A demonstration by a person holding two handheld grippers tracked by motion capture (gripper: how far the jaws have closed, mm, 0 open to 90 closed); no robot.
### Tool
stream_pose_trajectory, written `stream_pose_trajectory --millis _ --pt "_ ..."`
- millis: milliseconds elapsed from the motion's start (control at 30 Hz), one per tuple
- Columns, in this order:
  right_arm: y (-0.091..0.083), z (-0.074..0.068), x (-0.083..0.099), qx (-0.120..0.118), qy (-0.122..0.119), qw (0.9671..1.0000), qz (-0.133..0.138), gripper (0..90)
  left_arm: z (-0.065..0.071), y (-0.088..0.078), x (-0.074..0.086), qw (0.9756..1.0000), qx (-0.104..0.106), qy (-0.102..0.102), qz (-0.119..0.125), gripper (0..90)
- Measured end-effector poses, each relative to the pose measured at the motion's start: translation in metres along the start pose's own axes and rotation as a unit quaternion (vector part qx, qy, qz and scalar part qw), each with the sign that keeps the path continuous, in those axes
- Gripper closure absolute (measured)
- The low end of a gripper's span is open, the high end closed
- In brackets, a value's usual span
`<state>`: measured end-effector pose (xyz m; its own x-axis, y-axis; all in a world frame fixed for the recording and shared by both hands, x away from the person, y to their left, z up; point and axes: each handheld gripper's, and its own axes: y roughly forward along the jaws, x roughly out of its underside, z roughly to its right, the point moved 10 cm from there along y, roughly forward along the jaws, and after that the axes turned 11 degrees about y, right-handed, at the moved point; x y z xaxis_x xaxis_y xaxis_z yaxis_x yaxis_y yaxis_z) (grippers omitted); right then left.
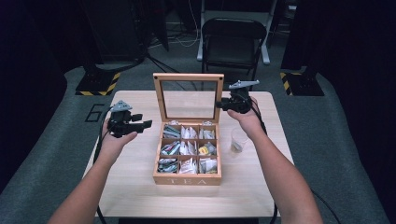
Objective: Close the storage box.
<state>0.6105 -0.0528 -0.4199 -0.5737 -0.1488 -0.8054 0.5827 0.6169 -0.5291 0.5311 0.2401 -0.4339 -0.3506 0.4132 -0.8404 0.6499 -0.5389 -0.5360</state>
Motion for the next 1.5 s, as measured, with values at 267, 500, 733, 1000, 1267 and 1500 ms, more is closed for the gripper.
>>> stream_pose_trajectory --millis 267,500,733,1000,1267,1500 --pt "-0.007 -0.006 0.003 -0.007 -0.004 1.0 -0.003 64.0 0.002 0.001 -0.01 1.0 0.001 0.004 0.005 43.7" --pt "-0.013 -0.01 0.004 -0.006 -0.006 1.0 -0.003 64.3 0.005 0.008 -0.022 0.9999 0.006 0.009 0.008 45.3" --pt "-0.016 -0.009 0.004 -0.008 0.002 0.9999 0.01 67.9 -0.002 0.016 -0.031 0.9999 0.003 0.0 0.012 47.1" --pt "-0.017 -0.01 0.008 -0.011 0.002 0.9999 0.006 67.3 -0.006 0.021 -0.042 0.9999 0.004 0.006 0.015 48.0" --pt "-0.018 -0.013 0.011 -0.013 -0.004 0.9999 0.006 64.0 -0.008 0.024 -0.053 0.9996 -0.005 0.007 0.027 52.1" --pt "-0.019 -0.016 0.011 -0.02 -0.005 0.9998 0.007 61.4 -0.003 0.028 -0.054 0.9996 0.004 0.01 0.025 57.5"
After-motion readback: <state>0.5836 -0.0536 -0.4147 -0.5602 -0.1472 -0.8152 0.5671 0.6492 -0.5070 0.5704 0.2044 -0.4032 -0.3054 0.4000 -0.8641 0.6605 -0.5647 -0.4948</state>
